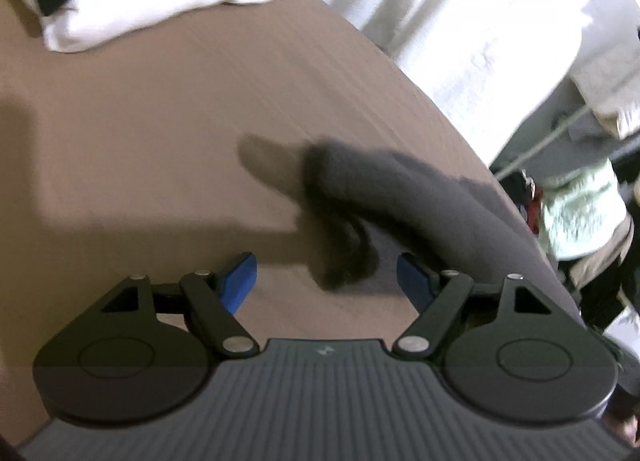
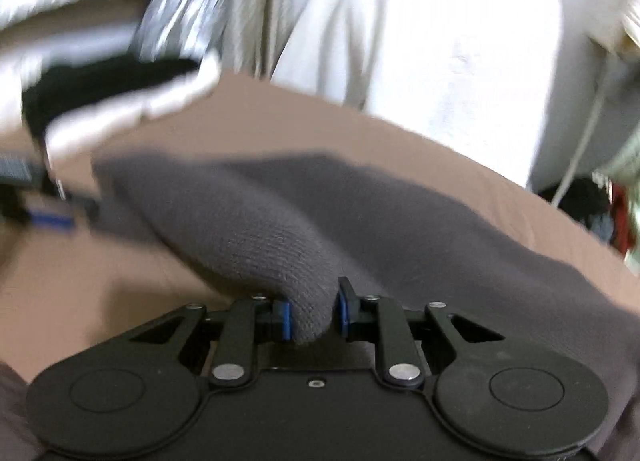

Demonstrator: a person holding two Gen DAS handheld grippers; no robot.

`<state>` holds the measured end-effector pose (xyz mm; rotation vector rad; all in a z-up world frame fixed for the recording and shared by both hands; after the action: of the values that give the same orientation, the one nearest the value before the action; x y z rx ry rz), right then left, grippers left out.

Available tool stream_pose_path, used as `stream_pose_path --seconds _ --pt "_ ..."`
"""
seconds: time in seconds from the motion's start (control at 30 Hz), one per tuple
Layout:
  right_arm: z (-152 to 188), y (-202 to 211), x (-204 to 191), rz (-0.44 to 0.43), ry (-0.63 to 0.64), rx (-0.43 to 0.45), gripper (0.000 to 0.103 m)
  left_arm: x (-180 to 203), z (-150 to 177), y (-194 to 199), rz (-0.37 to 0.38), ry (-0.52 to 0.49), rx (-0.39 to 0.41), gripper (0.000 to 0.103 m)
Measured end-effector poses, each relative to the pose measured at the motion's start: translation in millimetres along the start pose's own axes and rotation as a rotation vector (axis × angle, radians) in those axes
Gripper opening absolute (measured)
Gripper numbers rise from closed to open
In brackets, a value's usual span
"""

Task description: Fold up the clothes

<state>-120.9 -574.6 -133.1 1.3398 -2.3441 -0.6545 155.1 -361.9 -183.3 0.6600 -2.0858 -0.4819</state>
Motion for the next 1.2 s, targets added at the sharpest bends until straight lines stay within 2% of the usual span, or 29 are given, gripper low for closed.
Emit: stream_pose_path --seconds 0.1,0.13,0.2,0.3,0.37,0.43,0.5,0.57,0.7,0.77,0.83,0.9,0.93,0.97,1.0,1.1,1.2 --pt "-0.4 34.5 18.4 -0.051 -0.102 0.035 0.023 -16.0 -9.7 13.4 0.037 0.102 0.044 0.077" --pt "2.5 43.9 21.9 -0.056 -0.097 0.034 0.022 -19.1 -11.2 14.9 0.055 0.14 0.049 0.077" --pt "10.5 58.8 27.5 -0.031 -0.116 0.024 0.022 -24.6 -11.5 17.1 0.097 0.21 0.049 0.077" --pt "23.4 67.3 48.0 0.003 -0.205 -0.036 0.022 -23.1 -6.4 16.5 0.126 0.237 0.025 0.077" --pt "31.4 63.0 63.0 0.048 -0.27 -0.09 0.021 -17.0 -1.6 8.1 0.124 0.22 0.001 0.079" --pt "42.7 54.9 76.3 0.179 -0.269 -0.139 0.021 -10.6 4.1 -1.0 0.126 0.202 -0.04 0.079" --pt "44.0 42.5 80.0 0.325 -0.21 -0.169 0.021 0.1 11.3 -5.4 0.132 0.155 -0.067 0.079" --pt "46.5 38.6 87.8 0.379 -0.204 -0.187 0.021 12.5 19.0 -8.0 0.141 0.098 -0.086 0.079" --pt "47.7 37.1 95.5 0.296 -0.295 -0.175 0.022 36.9 33.2 -14.2 0.162 -0.01 -0.122 0.086" --pt "48.2 35.8 96.6 0.269 -0.322 -0.169 0.022 44.5 39.1 -19.3 0.197 -0.021 -0.144 0.089" --pt "49.3 35.1 98.0 0.254 -0.344 -0.164 0.022 50.6 47.6 -25.4 0.219 -0.028 -0.159 0.102" --pt "43.5 31.7 96.7 0.234 -0.361 -0.156 0.023 62.8 54.6 -35.3 0.203 -0.084 -0.175 0.103" --pt "42.2 28.3 95.4 0.219 -0.368 -0.15 0.023 74.4 56.1 -40.2 0.177 -0.15 -0.187 0.098" --pt "40.9 24.9 94.0 0.205 -0.375 -0.144 0.024 86.0 57.5 -45.1 0.151 -0.215 -0.2 0.081" --pt "39.8 22.2 95.0 0.177 -0.391 -0.129 0.024 97.5 58.9 -50.0 0.124 -0.281 -0.212 0.004" --pt "37.2 15.5 100.2 0.092 -0.447 -0.088 0.024 118.3 56.3 -54.4 0.001 -0.427 -0.184 0.006" --pt "33.6 7.3 105.5 0.051 -0.475 -0.055 0.023 135.5 11.1 -39.3 -0.089 -0.507 -0.092 0.005"
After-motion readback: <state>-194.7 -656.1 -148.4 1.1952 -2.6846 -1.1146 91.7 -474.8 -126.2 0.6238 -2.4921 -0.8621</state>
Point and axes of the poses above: each gripper's, at about its wrist camera, not at the fingertips, and y roughly against the way its jaws point, x to its right, z to its underside, the point moved 2 cm from there along -y, roughly the way its jaws point, and after that the axes turned 4 degrees about x, right-handed, at the moved point
